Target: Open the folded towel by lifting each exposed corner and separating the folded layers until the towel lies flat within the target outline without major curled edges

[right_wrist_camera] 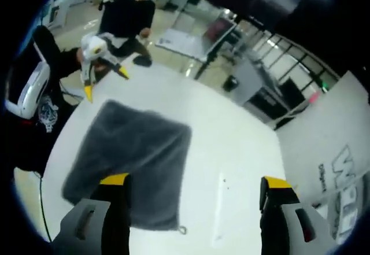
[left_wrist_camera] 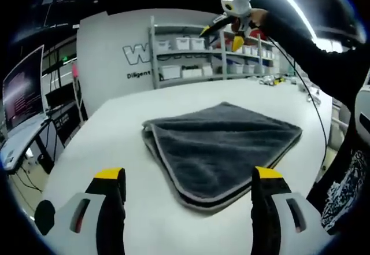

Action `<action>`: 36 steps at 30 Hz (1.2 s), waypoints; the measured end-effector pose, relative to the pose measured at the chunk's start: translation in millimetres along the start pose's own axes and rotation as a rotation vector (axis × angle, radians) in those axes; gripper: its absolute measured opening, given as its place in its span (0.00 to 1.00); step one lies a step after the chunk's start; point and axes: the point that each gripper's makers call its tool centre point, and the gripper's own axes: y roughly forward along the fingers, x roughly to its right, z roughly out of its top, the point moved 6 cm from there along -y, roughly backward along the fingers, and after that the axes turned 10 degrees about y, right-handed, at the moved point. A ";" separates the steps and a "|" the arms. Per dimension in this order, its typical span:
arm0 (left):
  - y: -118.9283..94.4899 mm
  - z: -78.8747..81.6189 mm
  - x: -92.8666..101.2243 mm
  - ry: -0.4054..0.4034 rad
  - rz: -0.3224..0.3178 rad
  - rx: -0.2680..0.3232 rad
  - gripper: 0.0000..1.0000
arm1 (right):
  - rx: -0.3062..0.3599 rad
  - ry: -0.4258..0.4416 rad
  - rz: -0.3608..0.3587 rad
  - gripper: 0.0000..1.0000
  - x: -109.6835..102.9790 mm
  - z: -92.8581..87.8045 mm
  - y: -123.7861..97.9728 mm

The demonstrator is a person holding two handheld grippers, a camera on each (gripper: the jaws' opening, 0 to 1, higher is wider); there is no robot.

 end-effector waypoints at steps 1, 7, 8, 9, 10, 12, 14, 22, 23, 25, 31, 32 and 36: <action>-0.1 -0.2 -0.3 -0.003 0.000 0.001 0.84 | -0.003 0.000 0.006 0.93 2.0 2.2 0.7; 3.7 -2.5 4.7 -0.001 -0.023 -0.004 0.82 | -0.064 -0.014 0.048 0.82 2.2 5.1 9.2; 4.5 -4.6 6.5 0.002 -0.034 -0.013 0.80 | -0.065 -0.010 0.051 0.82 2.6 6.8 12.1; 5.3 -6.1 7.5 0.001 -0.044 -0.018 0.76 | -0.068 -0.010 0.053 0.82 2.4 8.1 15.3; 6.3 -7.5 8.0 -0.005 -0.050 -0.021 0.74 | -0.074 -0.017 0.052 0.82 3.0 9.3 18.4; 8.9 -9.5 10.0 -0.019 -0.066 -0.025 0.69 | -0.077 -0.034 0.049 0.79 5.2 13.3 26.1; 12.1 -11.3 12.1 -0.027 -0.073 -0.027 0.68 | -0.075 -0.037 0.051 0.78 6.9 17.1 32.3; 16.7 -23.7 16.0 -0.065 -0.111 -0.061 0.56 | -0.096 -0.075 0.083 0.72 10.9 32.3 63.4; 17.3 -25.8 16.3 -0.069 -0.113 -0.068 0.53 | -0.095 -0.080 0.084 0.71 13.6 35.2 67.5; 18.2 -28.3 17.6 -0.076 -0.124 -0.077 0.50 | -0.094 -0.089 0.089 0.69 15.7 40.5 75.9; 20.1 -29.8 18.1 -0.104 -0.134 -0.081 0.46 | -0.119 -0.122 0.119 0.69 18.3 49.6 98.0; 20.1 -30.3 17.2 -0.106 -0.133 -0.084 0.44 | -0.120 -0.125 0.125 0.69 18.4 51.1 100.7; 20.4 -31.1 15.2 -0.137 -0.145 -0.086 0.41 | -0.120 -0.134 0.137 0.69 19.8 56.0 110.8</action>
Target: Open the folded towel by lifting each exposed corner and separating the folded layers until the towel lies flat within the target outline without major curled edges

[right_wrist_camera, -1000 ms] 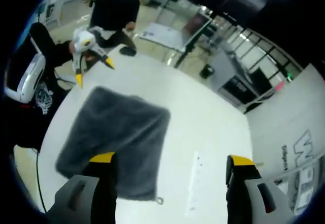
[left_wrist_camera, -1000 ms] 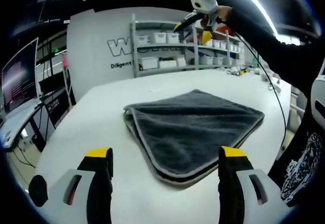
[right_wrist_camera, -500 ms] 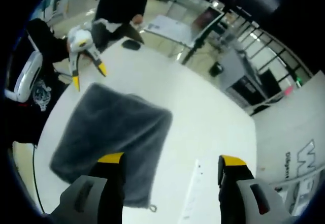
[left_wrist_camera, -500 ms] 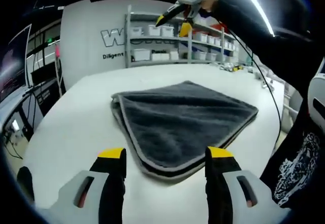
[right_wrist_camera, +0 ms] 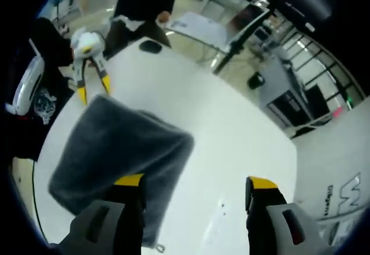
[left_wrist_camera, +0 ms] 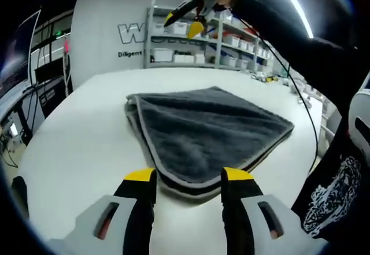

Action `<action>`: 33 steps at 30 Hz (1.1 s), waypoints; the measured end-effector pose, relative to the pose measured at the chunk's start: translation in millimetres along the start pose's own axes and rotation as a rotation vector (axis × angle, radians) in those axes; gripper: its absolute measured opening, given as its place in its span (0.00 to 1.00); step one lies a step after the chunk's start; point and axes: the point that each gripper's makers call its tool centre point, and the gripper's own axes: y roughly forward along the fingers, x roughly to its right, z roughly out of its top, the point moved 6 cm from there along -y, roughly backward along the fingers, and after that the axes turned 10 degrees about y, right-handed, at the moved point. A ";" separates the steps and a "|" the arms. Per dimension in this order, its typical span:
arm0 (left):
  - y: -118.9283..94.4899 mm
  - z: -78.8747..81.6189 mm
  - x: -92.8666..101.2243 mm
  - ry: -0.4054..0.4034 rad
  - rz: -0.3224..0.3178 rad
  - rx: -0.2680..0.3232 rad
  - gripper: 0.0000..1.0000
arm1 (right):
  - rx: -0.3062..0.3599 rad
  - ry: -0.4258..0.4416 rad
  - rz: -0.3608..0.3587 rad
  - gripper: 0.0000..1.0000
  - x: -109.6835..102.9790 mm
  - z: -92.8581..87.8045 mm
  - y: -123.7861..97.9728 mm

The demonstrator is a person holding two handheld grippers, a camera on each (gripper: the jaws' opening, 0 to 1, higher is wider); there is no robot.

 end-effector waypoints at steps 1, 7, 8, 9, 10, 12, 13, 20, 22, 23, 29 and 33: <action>0.4 -0.1 0.4 0.000 -0.001 0.000 0.40 | 0.001 -0.003 0.004 0.68 0.4 0.9 2.7; 5.1 -2.6 1.1 0.025 -0.001 -0.023 0.34 | -0.028 -0.020 0.015 0.70 3.0 0.6 29.5; 5.3 -2.4 1.0 0.022 -0.001 -0.022 0.33 | -0.036 -0.025 0.014 0.69 4.2 0.4 33.6; 5.3 -2.6 0.7 0.020 0.000 -0.022 0.32 | -0.042 -0.030 0.017 0.67 4.5 0.6 37.3; 5.2 -3.1 -0.1 0.023 0.004 -0.025 0.30 | -0.044 -0.034 0.026 0.64 4.5 1.4 40.6; 4.8 -4.9 -1.8 0.025 0.012 -0.033 0.27 | -0.039 -0.043 0.039 0.63 4.7 4.7 47.5; 4.6 -5.5 -2.4 0.024 0.013 -0.034 0.26 | -0.038 -0.044 0.040 0.63 5.3 5.8 49.3; 8.5 -8.7 -0.2 0.058 0.000 -0.044 0.23 | -0.052 -0.066 0.070 0.53 8.0 12.5 70.3; 8.4 -9.6 -0.8 0.066 0.000 -0.049 0.21 | -0.061 -0.071 0.076 0.50 8.9 14.0 77.2; 8.3 -9.7 -1.3 0.062 -0.003 -0.047 0.21 | -0.062 -0.073 0.078 0.49 9.0 14.9 80.8; 9.3 -8.5 -3.0 0.056 0.007 -0.029 0.12 | -0.092 -0.087 0.113 0.41 3.6 15.6 103.9; 10.1 -8.9 -2.1 0.056 0.003 -0.024 0.10 | -0.114 -0.112 0.140 0.39 -0.5 18.3 117.5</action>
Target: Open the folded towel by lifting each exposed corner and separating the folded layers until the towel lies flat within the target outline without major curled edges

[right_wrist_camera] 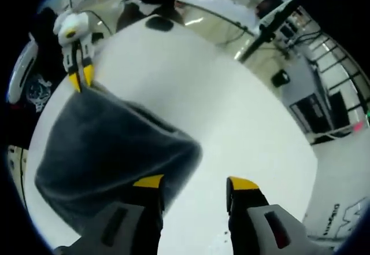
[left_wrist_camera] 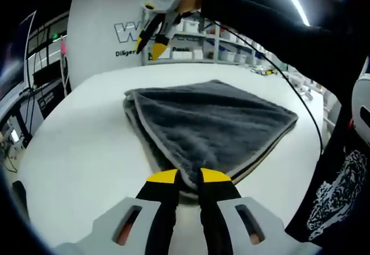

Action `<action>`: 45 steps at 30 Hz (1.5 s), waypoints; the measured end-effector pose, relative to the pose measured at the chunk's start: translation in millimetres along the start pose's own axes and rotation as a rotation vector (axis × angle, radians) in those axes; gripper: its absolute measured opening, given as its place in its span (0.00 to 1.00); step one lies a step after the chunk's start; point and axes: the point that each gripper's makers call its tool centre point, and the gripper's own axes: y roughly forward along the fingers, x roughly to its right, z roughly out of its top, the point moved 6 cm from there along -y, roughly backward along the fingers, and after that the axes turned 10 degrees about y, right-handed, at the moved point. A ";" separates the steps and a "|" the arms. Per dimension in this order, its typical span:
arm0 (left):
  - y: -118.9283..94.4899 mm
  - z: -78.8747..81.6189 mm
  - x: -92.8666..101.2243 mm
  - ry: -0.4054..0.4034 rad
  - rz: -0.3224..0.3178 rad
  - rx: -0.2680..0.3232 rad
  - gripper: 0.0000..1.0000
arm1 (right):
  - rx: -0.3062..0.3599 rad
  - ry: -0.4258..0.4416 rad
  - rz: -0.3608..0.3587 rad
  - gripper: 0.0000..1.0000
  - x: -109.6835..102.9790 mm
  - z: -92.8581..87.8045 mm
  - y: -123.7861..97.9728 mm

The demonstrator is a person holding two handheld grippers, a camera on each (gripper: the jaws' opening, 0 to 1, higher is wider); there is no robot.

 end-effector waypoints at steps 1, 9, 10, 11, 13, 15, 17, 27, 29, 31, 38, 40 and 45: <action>0.1 0.2 -0.3 -0.002 0.001 0.003 0.09 | -0.001 -0.003 0.006 0.37 -0.1 1.0 1.9; 3.9 -0.1 2.7 -0.027 -0.016 0.022 0.05 | -0.019 -0.023 0.044 0.33 3.2 8.7 32.6; 4.1 -0.3 3.1 -0.027 -0.018 0.022 0.05 | -0.024 -0.025 0.046 0.32 3.7 8.6 38.7; 4.0 0.1 3.0 -0.031 -0.019 0.027 0.04 | -0.029 -0.024 0.047 0.32 5.6 8.9 45.2; 3.3 0.4 2.3 -0.041 -0.021 0.037 0.04 | -0.039 -0.033 0.052 0.29 5.5 7.9 54.3; 3.3 0.3 1.6 -0.050 -0.020 0.046 0.04 | -0.042 -0.046 0.057 0.27 -3.1 4.6 59.4; 2.8 0.8 1.8 -0.059 -0.023 0.056 0.04 | -0.044 -0.045 0.067 0.27 -3.3 7.8 61.1; 1.5 2.7 2.7 -0.060 -0.025 0.069 0.03 | -0.074 -0.060 0.087 0.21 3.2 16.4 78.6; 1.0 2.6 3.1 -0.059 -0.026 0.071 0.03 | -0.082 -0.061 0.085 0.21 5.1 17.2 81.9; 0.4 2.4 3.3 -0.061 -0.028 0.073 0.03 | -0.091 -0.063 0.082 0.20 6.7 17.0 84.5; -1.2 2.0 5.0 -0.060 -0.036 0.075 0.03 | -0.121 -0.063 0.107 0.11 2.3 12.3 95.7; -1.6 2.0 5.4 -0.060 -0.038 0.076 0.03 | -0.120 -0.064 0.103 0.10 2.5 12.4 95.4; -1.4 1.8 6.7 -0.061 -0.043 0.078 0.03 | -0.112 -0.062 0.097 0.05 2.9 11.6 95.4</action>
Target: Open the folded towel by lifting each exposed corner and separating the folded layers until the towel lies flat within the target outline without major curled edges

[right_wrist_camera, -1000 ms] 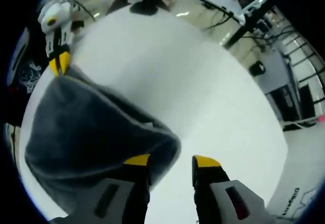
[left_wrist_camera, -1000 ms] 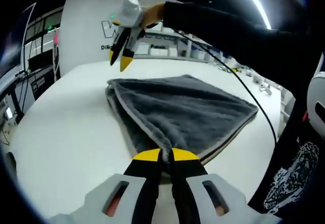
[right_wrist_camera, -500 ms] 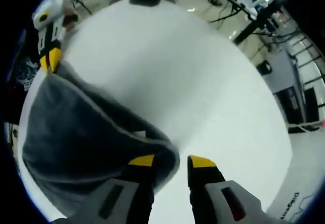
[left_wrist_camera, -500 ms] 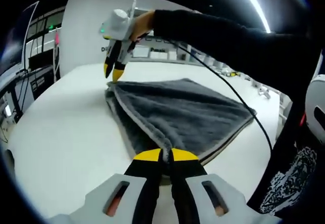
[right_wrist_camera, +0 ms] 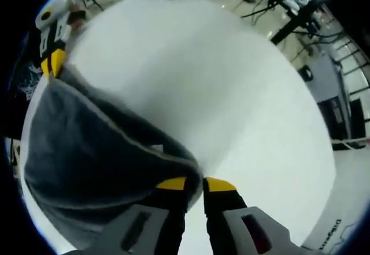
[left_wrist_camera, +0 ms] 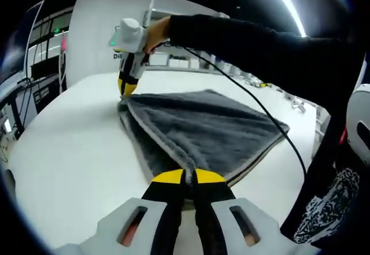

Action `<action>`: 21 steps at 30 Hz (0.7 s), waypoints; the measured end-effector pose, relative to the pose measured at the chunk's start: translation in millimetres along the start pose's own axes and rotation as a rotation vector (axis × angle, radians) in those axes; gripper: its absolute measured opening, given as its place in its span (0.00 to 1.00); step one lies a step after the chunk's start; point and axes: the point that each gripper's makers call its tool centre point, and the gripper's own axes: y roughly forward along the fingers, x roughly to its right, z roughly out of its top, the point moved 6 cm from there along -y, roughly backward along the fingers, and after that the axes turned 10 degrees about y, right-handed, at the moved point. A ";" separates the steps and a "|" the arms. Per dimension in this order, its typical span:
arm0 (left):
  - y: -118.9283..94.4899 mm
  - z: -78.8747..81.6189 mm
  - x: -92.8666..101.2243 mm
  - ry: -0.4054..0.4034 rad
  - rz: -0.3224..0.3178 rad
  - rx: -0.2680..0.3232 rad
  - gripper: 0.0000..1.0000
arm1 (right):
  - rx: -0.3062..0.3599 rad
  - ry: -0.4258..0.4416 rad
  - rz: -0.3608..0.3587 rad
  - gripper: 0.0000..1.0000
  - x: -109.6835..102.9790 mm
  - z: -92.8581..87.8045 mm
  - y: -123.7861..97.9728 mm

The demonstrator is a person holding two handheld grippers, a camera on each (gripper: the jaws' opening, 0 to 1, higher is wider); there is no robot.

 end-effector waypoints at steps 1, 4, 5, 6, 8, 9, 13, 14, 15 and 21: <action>0.1 -0.2 0.3 0.000 -0.001 0.000 0.03 | 0.001 0.003 0.001 0.04 -0.1 -0.3 -0.1; 0.1 -0.7 1.1 -0.002 -0.002 0.000 0.03 | 0.003 0.008 -0.004 0.01 0.7 -1.0 -1.4; -0.1 -0.8 1.4 -0.002 -0.003 0.000 0.03 | 0.005 0.010 -0.005 0.00 0.7 -0.9 -2.5; -0.3 -1.0 1.5 -0.003 -0.003 0.000 0.03 | 0.006 0.012 -0.004 0.00 0.4 -0.9 -3.0; -0.6 -1.0 1.3 -0.004 -0.003 0.001 0.03 | 0.006 0.011 -0.008 0.00 0.2 -0.8 -3.6; -0.7 -0.7 1.4 -0.004 -0.002 0.002 0.03 | 0.004 0.008 -0.011 0.00 0.0 -0.8 -3.8; -0.6 0.5 2.2 -0.005 -0.002 0.009 0.03 | -0.001 -0.005 -0.021 0.00 -1.7 -0.1 -4.0; -0.5 0.4 2.2 -0.005 -0.002 0.009 0.03 | -0.003 -0.007 -0.023 0.00 -1.9 0.0 -3.9; -0.3 0.2 2.4 -0.005 -0.002 0.008 0.03 | -0.003 -0.003 -0.023 0.00 -2.3 0.2 -3.7; -0.6 -0.9 1.9 -0.010 -0.002 0.009 0.03 | -0.011 -0.001 -0.030 0.00 -3.9 2.2 -2.6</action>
